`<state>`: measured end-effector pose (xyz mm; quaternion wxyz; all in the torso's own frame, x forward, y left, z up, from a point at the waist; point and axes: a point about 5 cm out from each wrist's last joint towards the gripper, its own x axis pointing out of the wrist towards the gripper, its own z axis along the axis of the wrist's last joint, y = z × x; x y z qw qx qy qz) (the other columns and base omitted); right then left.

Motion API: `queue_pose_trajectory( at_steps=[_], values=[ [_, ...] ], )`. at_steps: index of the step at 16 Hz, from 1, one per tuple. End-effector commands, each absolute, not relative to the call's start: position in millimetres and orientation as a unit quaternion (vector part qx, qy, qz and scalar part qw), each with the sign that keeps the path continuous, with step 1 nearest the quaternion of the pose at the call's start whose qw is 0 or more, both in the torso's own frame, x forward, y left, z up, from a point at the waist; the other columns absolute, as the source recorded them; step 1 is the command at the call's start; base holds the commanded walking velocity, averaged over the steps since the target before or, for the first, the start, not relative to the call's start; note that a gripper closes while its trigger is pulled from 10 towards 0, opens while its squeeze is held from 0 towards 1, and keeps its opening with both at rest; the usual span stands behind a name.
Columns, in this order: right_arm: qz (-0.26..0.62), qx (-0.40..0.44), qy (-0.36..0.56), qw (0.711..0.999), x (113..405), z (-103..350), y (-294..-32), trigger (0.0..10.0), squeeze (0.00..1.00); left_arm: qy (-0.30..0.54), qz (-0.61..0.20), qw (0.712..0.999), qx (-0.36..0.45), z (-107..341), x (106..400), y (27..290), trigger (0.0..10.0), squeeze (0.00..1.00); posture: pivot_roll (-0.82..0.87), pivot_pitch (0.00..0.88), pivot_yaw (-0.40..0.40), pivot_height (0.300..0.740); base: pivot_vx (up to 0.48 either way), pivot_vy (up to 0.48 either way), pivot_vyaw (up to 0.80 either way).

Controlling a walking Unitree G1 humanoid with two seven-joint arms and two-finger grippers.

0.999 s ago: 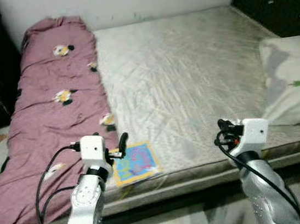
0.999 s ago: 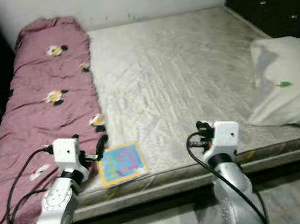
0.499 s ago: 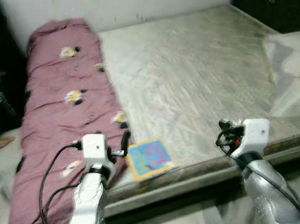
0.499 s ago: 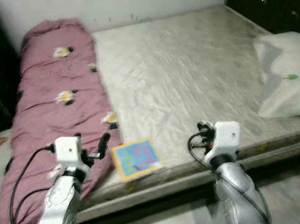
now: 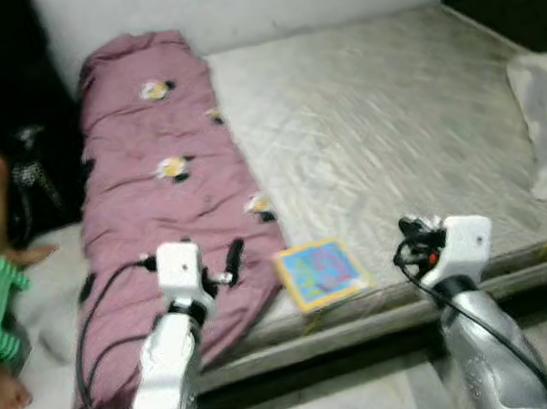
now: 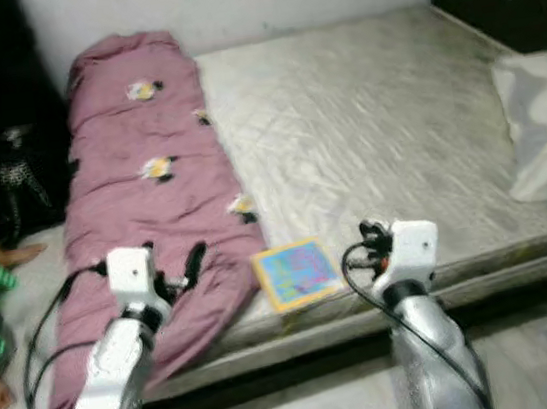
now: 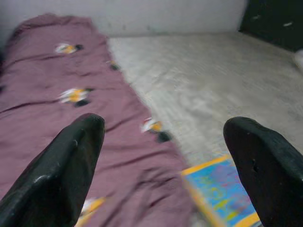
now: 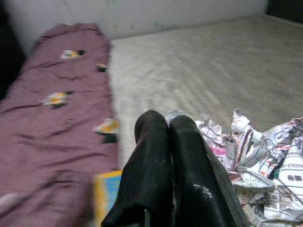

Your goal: Clean up the room

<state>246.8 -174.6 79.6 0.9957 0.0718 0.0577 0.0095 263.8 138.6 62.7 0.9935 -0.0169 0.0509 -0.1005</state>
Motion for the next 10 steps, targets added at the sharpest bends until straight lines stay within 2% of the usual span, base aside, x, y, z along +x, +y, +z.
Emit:
queue_pose_trajectory(
  at_steps=[1, 6, 7, 10],
  values=[
    [0.021, 0.072, 0.048, 0.996, 248.9, 84.1, -170.3, 10.0, 0.00, 0.052, -0.092, 0.994, -0.012, 62.8, 265.2, 143.2, 10.0, 0.00, -0.08, 0.015, 0.023, 0.740, 0.000, 0.465, 0.00],
    [0.030, 0.067, 0.041, 0.996, 251.0, 85.9, -168.7, 10.0, 0.00, 0.052, -0.090, 0.995, -0.011, 62.5, 266.9, 141.4, 10.0, 0.00, -0.09, 0.013, 0.026, 0.740, 0.000, 0.469, 0.00],
    [0.034, 0.066, 0.039, 0.996, 251.6, 86.5, -167.6, 10.0, 0.00, 0.050, -0.088, 0.995, -0.010, 62.8, 267.4, 141.9, 10.0, 0.00, -0.09, 0.014, 0.026, 0.740, 0.000, 0.341, 0.80],
    [0.039, 0.065, 0.035, 0.996, 253.0, 87.5, -165.9, 10.0, 0.00, 0.040, -0.076, 0.996, -0.003, 65.7, 270.9, 144.0, 10.0, 0.00, -0.09, 0.010, 0.027, 0.740, 0.000, 0.000, 0.80]
  ],
)
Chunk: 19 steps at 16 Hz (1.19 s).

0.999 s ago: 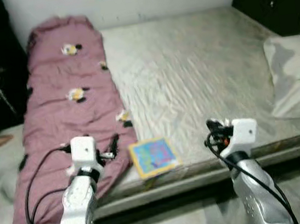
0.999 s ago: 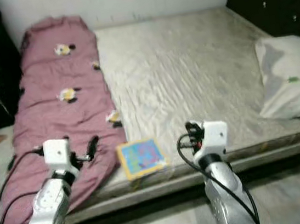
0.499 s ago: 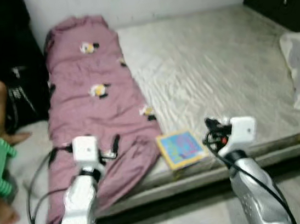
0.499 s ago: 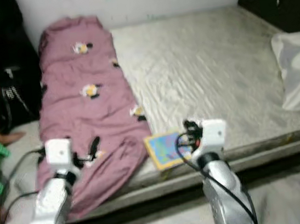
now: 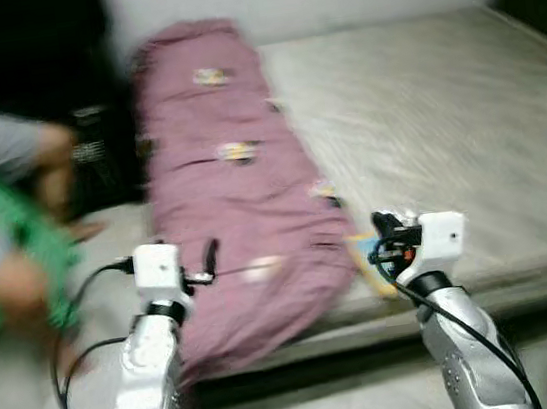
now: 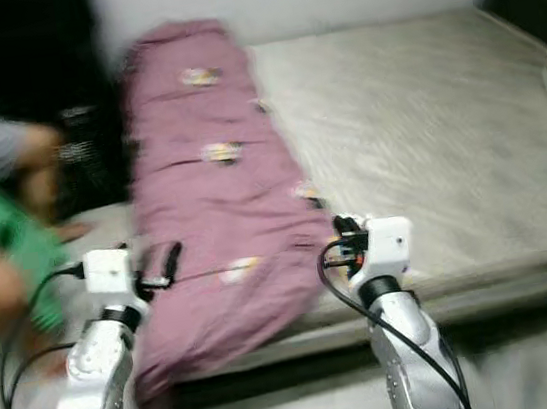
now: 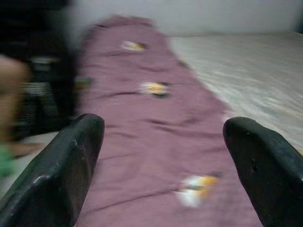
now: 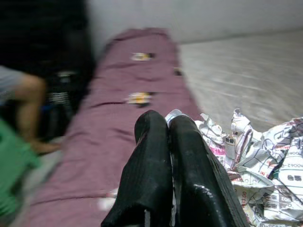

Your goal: Clean up the room

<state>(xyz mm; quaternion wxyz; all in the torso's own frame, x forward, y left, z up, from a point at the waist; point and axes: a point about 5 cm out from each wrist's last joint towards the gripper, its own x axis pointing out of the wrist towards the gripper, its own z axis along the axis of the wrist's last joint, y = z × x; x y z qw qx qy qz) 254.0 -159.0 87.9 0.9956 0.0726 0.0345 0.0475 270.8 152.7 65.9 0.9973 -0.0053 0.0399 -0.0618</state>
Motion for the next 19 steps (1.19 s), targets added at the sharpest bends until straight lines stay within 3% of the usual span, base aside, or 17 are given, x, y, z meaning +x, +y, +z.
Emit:
queue_pose_trajectory(
  at_steps=[1, 14, 19],
  values=[
    [0.040, 0.066, 0.035, 0.996, 253.3, 87.6, -166.2, 10.0, 0.00, 0.040, -0.071, 0.997, -0.005, 65.9, 271.4, 144.0, 10.0, 0.00, -0.08, 0.013, 0.021, 0.740, 0.000, 0.000, 0.80],
    [0.040, 0.067, 0.039, 0.996, 251.1, 84.2, -164.9, 10.0, 0.00, 0.040, -0.059, 0.997, 0.019, 62.5, 264.2, 152.4, 10.0, 0.00, -0.07, 0.020, 0.028, 0.740, 0.000, 0.000, 0.80],
    [0.034, 0.069, 0.041, 0.996, 252.2, 80.9, -166.3, 10.0, 0.00, 0.041, -0.015, 0.998, 0.041, 61.2, 259.0, 167.9, 10.0, 0.00, -0.05, 0.017, 0.028, 0.740, 0.000, 0.000, 0.64]
  ],
)
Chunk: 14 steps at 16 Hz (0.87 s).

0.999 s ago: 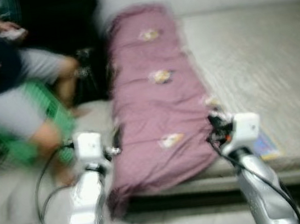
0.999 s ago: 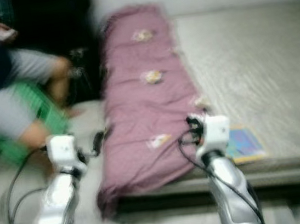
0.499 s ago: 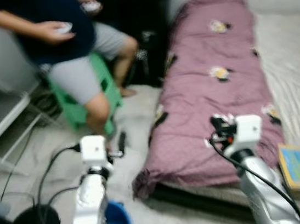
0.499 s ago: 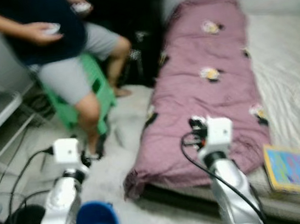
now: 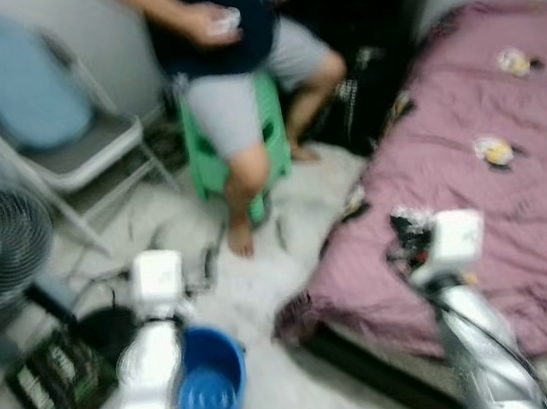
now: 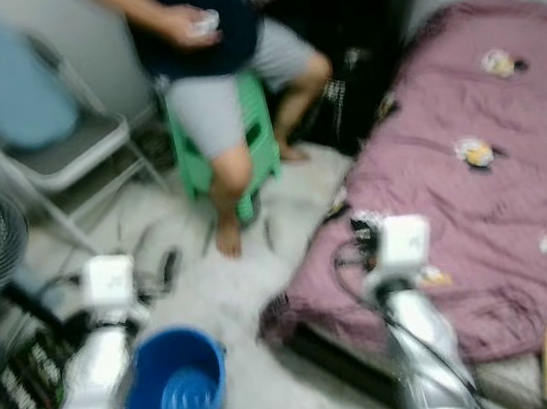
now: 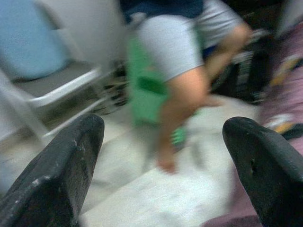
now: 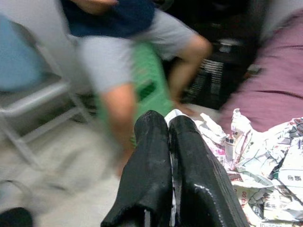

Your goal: Clean up the room

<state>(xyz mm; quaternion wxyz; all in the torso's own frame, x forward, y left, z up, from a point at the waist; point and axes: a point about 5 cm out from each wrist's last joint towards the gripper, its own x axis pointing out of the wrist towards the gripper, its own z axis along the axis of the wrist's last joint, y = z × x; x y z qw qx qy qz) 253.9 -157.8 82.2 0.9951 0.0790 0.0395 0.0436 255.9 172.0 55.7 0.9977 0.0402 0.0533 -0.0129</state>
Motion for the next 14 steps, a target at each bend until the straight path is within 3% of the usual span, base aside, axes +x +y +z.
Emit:
queue_pose_trajectory(
  at_steps=[1, 5, 9, 14],
  values=[
    [0.036, 0.072, 0.043, 0.996, 255.9, 80.2, -165.4, 10.0, 0.00, 0.041, -0.004, 0.998, 0.041, 60.4, 255.7, 170.7, 10.0, 0.00, -0.02, 0.014, 0.003, 0.740, 0.000, 0.000, 0.00],
    [0.078, 0.071, 0.049, 0.993, 270.5, 81.2, -153.0, 10.0, 0.00, 0.039, 0.040, 0.998, 0.036, 59.5, 243.9, 178.9, 10.0, 0.00, 0.06, 0.015, -0.066, 0.740, 0.000, 0.000, 0.00],
    [0.093, 0.065, 0.043, 0.993, 275.8, 84.1, -147.4, 10.0, 0.00, 0.039, 0.059, 0.997, 0.035, 59.9, 239.2, 183.3, 10.0, 0.00, 0.08, 0.033, -0.073, 0.740, 0.000, 0.000, 0.00],
    [0.086, 0.052, 0.040, 0.994, 270.5, 82.2, -154.2, 10.0, 0.00, 0.042, 0.046, 0.998, 0.032, 59.6, 243.8, 174.2, 10.0, 0.00, 0.02, 0.041, -0.045, 0.740, 0.000, 0.000, 0.77]
  ],
)
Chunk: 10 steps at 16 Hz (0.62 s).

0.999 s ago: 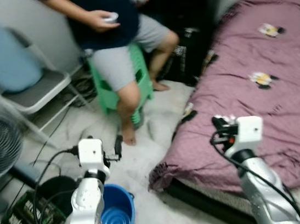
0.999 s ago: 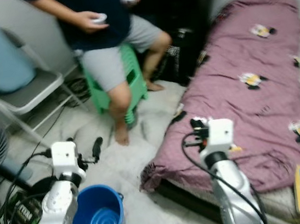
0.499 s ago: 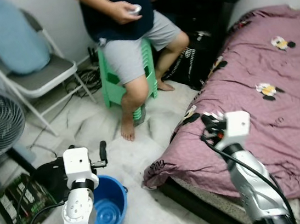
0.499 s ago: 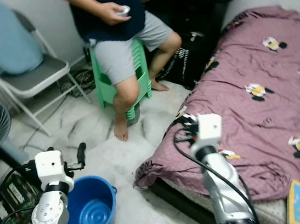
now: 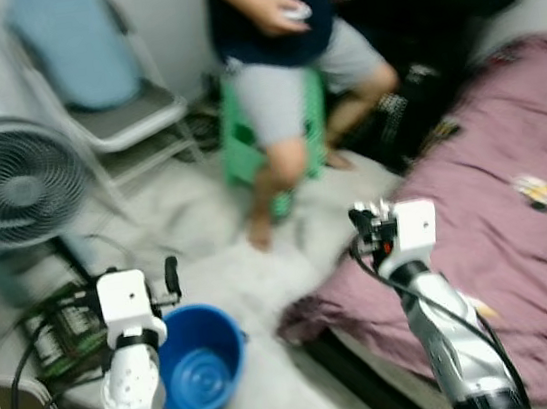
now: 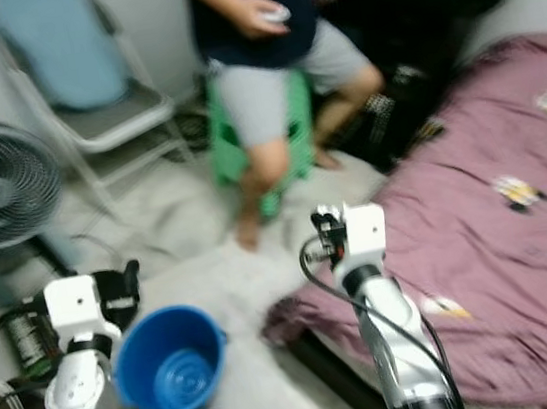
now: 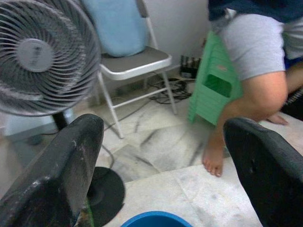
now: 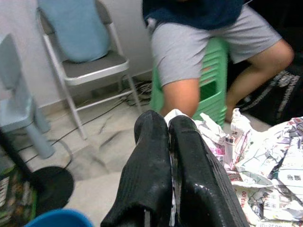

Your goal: Clean up the room

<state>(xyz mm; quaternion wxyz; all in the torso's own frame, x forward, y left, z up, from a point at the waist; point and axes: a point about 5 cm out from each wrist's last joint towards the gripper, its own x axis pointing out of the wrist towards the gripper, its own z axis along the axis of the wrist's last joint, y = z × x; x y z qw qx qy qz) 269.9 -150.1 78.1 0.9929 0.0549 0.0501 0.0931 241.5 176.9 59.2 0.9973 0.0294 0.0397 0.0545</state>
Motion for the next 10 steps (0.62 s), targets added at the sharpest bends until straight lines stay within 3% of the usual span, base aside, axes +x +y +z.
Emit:
queue_pose_trajectory(
  at_steps=[1, 10],
  values=[
    [0.079, 0.053, 0.040, 0.995, 270.3, 81.8, -156.1, 10.0, 0.00, 0.042, 0.042, 0.998, 0.032, 60.0, 246.0, 172.0, 10.0, 0.00, 0.01, 0.041, -0.044, 0.740, 0.000, 0.000, 0.80],
    [0.112, 0.040, 0.042, 0.992, 264.9, 81.6, -153.3, 10.0, 0.00, 0.041, 0.027, 0.998, 0.029, 61.8, 244.9, 169.7, 10.0, 0.00, 0.00, 0.056, -0.015, 0.740, 0.000, 0.000, 0.80]
  ],
)
